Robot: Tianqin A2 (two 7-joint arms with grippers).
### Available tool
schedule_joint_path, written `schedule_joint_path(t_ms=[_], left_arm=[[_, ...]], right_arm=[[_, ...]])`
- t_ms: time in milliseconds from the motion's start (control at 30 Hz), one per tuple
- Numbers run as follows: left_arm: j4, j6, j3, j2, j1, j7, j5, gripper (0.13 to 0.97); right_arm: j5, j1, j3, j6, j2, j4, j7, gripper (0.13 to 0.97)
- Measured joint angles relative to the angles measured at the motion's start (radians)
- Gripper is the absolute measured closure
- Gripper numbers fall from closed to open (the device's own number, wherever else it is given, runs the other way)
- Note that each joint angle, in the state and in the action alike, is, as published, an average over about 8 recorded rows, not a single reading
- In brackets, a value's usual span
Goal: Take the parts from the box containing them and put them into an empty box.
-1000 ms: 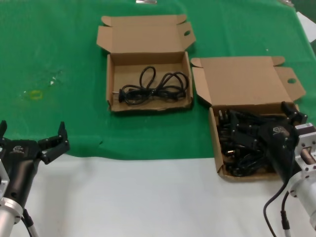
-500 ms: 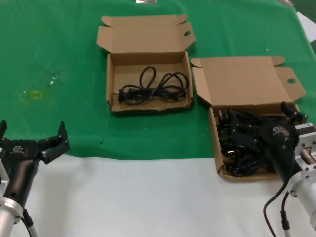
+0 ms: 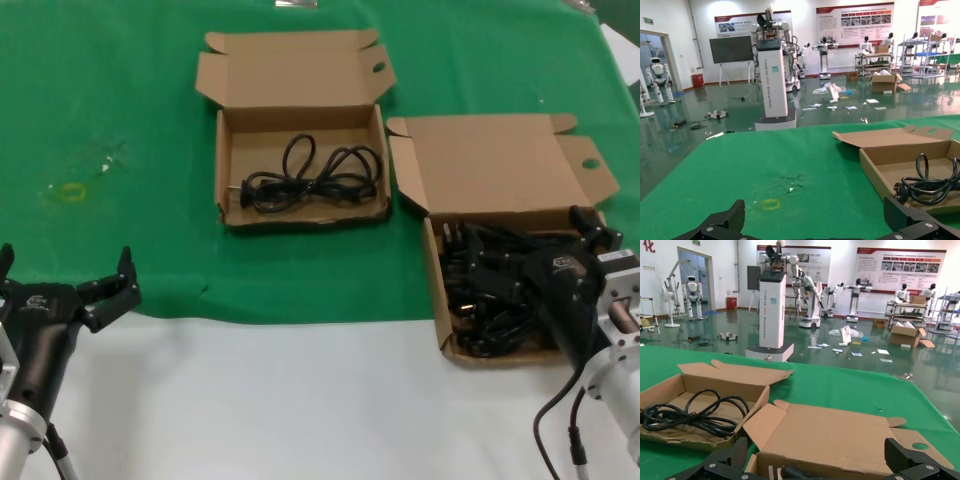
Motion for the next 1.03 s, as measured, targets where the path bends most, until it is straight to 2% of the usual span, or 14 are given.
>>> schedule_joint_path(t_ms=[1033], left_arm=[[0.0,0.0,0.0,0.0,0.0,0.0,0.0,0.132]], right_arm=[[0.0,0.0,0.0,0.0,0.0,0.0,0.0,0.129]])
